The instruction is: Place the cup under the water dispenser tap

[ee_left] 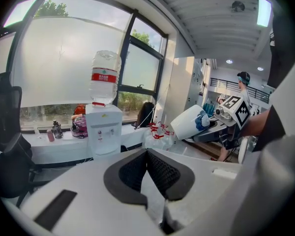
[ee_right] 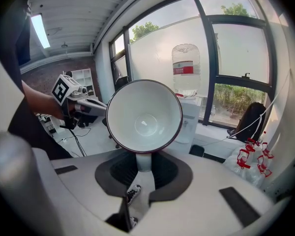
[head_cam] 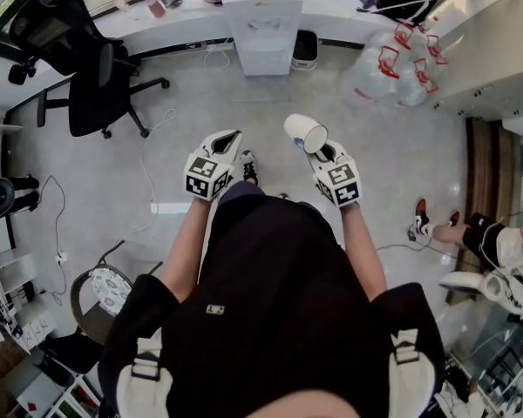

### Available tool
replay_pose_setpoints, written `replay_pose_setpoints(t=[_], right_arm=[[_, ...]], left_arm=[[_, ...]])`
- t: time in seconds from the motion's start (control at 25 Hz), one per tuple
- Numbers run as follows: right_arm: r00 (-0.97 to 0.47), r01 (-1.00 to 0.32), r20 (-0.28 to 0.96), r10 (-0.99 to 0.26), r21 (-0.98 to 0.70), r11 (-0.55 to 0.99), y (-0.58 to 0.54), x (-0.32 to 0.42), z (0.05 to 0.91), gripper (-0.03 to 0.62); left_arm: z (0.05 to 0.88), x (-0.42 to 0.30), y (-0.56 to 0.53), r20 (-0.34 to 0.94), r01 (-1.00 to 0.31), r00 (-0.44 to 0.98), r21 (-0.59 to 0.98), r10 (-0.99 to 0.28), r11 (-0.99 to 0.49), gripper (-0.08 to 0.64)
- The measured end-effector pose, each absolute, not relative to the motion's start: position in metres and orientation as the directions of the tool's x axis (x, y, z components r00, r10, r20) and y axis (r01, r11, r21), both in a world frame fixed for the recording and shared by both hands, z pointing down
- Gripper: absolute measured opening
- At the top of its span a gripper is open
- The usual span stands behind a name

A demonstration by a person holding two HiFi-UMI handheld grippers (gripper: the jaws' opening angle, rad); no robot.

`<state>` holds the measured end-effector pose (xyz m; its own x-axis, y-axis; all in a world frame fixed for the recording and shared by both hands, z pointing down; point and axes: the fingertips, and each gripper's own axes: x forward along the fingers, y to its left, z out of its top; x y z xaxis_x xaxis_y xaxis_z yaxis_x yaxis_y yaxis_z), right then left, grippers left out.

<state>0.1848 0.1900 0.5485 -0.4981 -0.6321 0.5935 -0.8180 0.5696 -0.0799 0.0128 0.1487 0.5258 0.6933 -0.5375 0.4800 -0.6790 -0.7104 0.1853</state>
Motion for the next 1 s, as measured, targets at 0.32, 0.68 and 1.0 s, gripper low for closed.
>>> replay_pose_setpoints(t=[0.32, 0.68, 1.0], right_arm=[[-0.496, -0.817, 0.605, -0.623, -0.081, 0.571, 0.161, 0.168, 0.552, 0.044], [-0.479, -0.825, 0.627, -0.615, -0.082, 0.559, 0.139, 0.159, 0.561, 0.044], [-0.456, -0.840, 0.629, -0.629, -0.070, 0.539, 0.115, 0.152, 0.562, 0.043]], left_arm=[[0.534, -0.002, 0.121, 0.494, -0.674, 0.697, 0.202, -0.520, -0.710, 0.000], [0.541, -0.008, 0.087, 0.490, -0.661, 0.710, 0.217, -0.505, -0.718, 0.000], [0.543, -0.015, 0.061, 0.488, -0.642, 0.726, 0.228, -0.485, -0.732, 0.000]])
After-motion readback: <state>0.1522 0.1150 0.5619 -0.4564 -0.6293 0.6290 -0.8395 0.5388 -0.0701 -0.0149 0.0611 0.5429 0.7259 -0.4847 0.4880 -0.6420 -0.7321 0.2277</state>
